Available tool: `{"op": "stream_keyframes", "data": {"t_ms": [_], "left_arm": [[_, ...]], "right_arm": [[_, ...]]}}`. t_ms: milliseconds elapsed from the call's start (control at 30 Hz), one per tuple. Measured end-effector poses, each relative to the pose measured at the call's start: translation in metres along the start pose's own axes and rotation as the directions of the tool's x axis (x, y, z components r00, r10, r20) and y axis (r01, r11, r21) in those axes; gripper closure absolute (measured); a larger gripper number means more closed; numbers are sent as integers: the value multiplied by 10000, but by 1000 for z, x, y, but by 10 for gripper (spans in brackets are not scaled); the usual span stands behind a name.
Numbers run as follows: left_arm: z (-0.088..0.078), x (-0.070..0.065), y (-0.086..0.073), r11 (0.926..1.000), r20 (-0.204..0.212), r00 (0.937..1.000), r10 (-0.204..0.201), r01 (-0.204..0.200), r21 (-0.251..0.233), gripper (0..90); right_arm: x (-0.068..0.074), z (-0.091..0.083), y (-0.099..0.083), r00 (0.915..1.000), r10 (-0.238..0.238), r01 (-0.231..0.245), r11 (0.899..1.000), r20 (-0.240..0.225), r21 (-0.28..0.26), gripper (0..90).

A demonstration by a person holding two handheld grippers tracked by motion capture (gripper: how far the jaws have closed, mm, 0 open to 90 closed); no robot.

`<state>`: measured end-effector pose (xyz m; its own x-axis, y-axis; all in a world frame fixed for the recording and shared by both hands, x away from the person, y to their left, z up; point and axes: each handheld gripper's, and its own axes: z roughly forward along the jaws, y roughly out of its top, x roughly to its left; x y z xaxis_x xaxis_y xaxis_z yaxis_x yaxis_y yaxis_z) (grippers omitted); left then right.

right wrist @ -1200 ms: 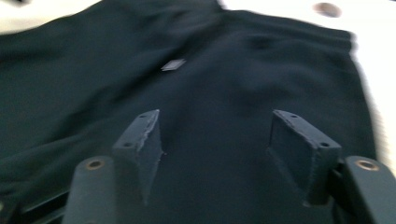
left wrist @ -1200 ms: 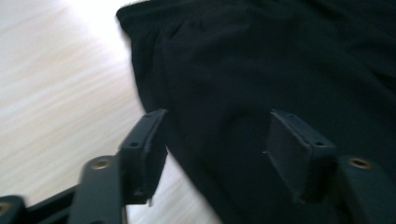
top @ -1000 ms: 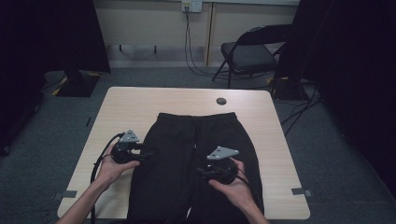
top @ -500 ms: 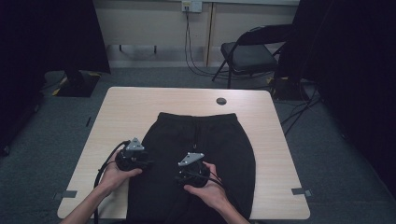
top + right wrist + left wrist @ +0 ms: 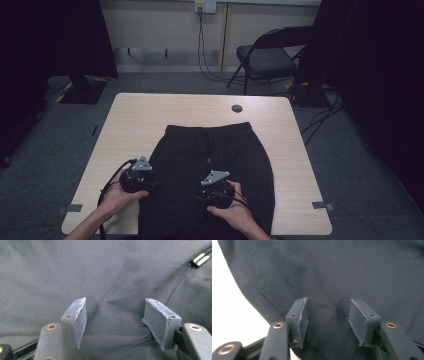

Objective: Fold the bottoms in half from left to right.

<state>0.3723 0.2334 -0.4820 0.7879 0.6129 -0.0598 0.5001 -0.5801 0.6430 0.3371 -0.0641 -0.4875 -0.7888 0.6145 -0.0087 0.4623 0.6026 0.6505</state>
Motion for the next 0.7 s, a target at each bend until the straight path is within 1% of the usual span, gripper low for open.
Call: {"op": "stream_keyframes", "data": {"t_ms": [33,67,100,133,167,200,233,267,300,333,367,400,433,467,500,533,567,600,633,667,700], "left_arm": [[0,0,0,10000,0,10000,0,0,0,560],[-1,1,0,9999,129,9999,-38,40,-135,560],[-1,2,0,9997,169,9999,-18,22,-261,559],[-1,7,1,9986,22,9998,-214,215,-493,558],[-1,7,1,9986,22,9998,-214,215,-493,557],[0,13,3,9971,1,9988,-480,479,-598,557],[0,13,3,9971,1,9988,-480,479,-598,557],[2,16,8,9978,-148,9993,-335,326,-582,557],[2,16,8,9978,-148,9993,-335,326,-582,555],[3,18,10,9971,-253,9987,-447,430,-635,555],[4,20,12,9958,-315,9979,-568,544,-736,548],[7,21,14,9960,-366,9983,-462,432,-787,548],[7,21,14,9960,-366,9983,-462,432,-787,548],[9,21,15,9974,-461,9982,-392,363,-628,548],[11,21,16,9981,-466,9982,-373,350,-499,548],[12,21,16,9990,-495,9982,-333,317,-316,549],[14,22,16,9993,-718,9969,-322,307,-210,546],[15,24,15,9992,-676,9973,-299,281,-270,548],[15,24,15,9992,-676,9973,-299,281,-270,547],[17,29,16,9980,-791,9959,-445,407,-490,541],[17,29,16,9980,-791,9959,-445,407,-490,541]], "right_arm": [[0,0,0,10000,0,0,10000,0,0,352],[0,-2,-2,10000,16,-16,10000,18,-36,353],[0,-3,-4,10000,-4,4,10000,23,-59,353],[1,-6,-7,10000,27,-27,10000,42,-18,354],[1,-6,-7,10000,27,-27,10000,42,-18,354],[0,-10,-11,10000,-29,29,10000,-9,68,355],[0,-10,-11,10000,-29,29,10000,-9,68,355],[-2,-15,-15,10000,-36,37,9999,-30,141,358],[-3,-17,-17,10000,-53,54,9998,-39,172,360],[-3,-17,-17,10000,-53,54,9998,-39,172,360],[-3,-22,-22,9999,58,-61,9996,115,279,387],[-3,-25,-24,9999,64,-67,9996,122,272,396],[-3,-25,-24,9999,64,-67,9996,122,272,396],[-2,-29,-27,9996,52,-61,9995,285,321,412],[-2,-29,-27,9996,52,-61,9995,285,321,412],[0,-37,-26,9982,165,-196,9984,577,538,422],[0,-45,-23,9979,553,-562,9980,345,280,422],[2,-53,-19,9981,592,-592,9982,160,43,424],[6,-62,-15,9985,439,-434,9989,340,-155,426],[9,-69,-10,9987,358,-345,9988,355,-345,428],[9,-69,-10,9987,358,-345,9988,355,-345,428]]}}
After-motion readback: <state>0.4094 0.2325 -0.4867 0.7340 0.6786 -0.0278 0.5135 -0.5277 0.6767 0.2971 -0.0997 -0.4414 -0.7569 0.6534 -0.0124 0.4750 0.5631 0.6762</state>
